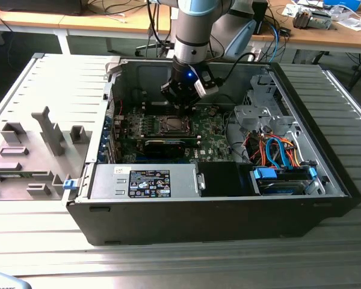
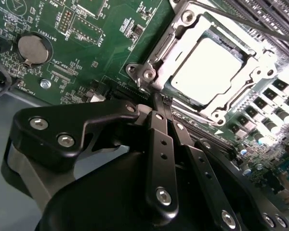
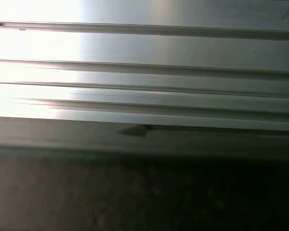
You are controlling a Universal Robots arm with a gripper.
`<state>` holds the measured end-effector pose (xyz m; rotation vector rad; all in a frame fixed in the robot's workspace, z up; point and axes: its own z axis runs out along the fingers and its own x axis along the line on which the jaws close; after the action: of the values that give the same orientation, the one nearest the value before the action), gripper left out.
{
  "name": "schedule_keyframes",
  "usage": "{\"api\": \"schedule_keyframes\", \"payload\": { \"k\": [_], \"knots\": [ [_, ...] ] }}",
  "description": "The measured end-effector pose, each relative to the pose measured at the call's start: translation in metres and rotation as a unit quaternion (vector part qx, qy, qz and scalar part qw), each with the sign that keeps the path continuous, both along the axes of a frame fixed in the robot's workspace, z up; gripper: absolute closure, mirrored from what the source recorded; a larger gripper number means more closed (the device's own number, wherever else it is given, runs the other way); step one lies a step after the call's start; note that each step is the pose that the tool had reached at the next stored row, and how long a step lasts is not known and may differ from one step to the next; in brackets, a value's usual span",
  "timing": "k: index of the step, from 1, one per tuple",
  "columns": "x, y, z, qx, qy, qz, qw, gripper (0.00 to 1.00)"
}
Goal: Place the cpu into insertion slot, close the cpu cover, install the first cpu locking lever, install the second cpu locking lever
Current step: 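Install the first cpu locking lever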
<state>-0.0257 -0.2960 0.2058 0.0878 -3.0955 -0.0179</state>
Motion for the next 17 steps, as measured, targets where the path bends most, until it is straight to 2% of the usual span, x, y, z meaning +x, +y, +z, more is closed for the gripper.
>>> {"api": "schedule_keyframes", "payload": {
  "k": [1, 7, 11, 13, 14, 17],
  "knots": [
    [0.0, -0.0001, 0.0004, -0.0001, 0.0, 0.0, 1.0, 0.89],
    [-0.0001, -0.0193, 0.0007, -0.0016, 0.0001, 0.0, 1.0, 0.89],
    [0.0, -0.03, 0.0007, -0.0044, 0.0001, 0.0, 0.99999, 0.89],
    [0.0, -0.0309, 0.0006, -0.006, 0.0, 0.0, 0.99998, 0.89],
    [0.0, -0.0311, 0.0008, -0.0083, 0.0001, 0.0, 0.99997, 0.89],
    [0.0, -0.031, 0.0025, -0.0105, 0.0001, 0.0, 0.99994, 0.89]
  ]
}}
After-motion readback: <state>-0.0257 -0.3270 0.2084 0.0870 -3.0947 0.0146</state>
